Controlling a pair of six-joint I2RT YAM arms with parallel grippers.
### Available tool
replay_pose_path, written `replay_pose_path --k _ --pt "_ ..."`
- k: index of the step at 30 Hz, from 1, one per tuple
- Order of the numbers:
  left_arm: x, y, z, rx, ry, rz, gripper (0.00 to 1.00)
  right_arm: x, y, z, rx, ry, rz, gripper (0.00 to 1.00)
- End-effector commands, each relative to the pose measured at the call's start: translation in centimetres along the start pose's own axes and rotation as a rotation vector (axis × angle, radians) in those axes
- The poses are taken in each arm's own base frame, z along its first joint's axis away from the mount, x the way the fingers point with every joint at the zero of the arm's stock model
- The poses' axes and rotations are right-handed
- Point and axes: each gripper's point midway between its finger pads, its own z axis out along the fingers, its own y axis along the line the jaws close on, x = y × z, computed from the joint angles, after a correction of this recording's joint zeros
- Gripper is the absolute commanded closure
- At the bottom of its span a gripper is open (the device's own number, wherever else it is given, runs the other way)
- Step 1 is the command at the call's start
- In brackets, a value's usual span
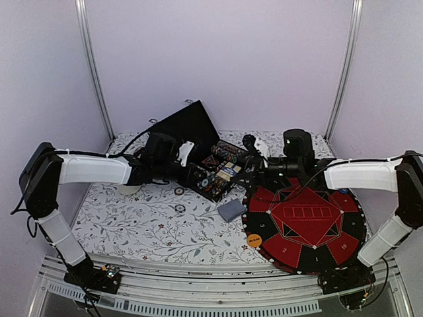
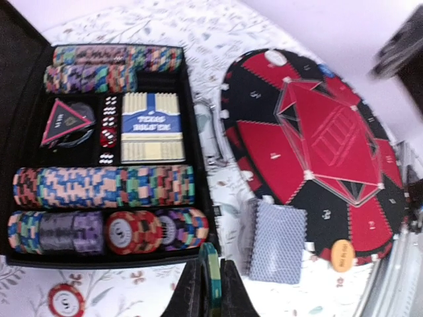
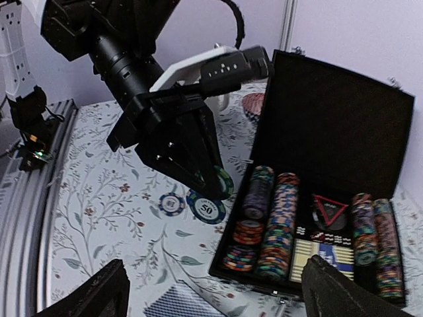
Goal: Distribute texas hold em gaming equipment
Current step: Pass from the left arm to the right
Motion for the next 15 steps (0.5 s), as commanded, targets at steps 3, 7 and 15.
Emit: replay_pose_path --k 3,7,15 --pt "-3.8 -4.7 -3.8 0.238 -0.197 0.01 1.0 -0.6 1.5 3.0 -0.186 -0.014 0.231 0.2" --pt "-4.5 -6.0 -5.1 0.303 -0.238 0.03 1.0 -1.0 2.4 4.0 -0.284 -0.026 0.285 0.3" --pt "-5.8 -7.4 -6.7 0.363 -0.296 0.043 1.0 -1.3 3.7 5.7 -0.417 -0.039 0.32 0.52"
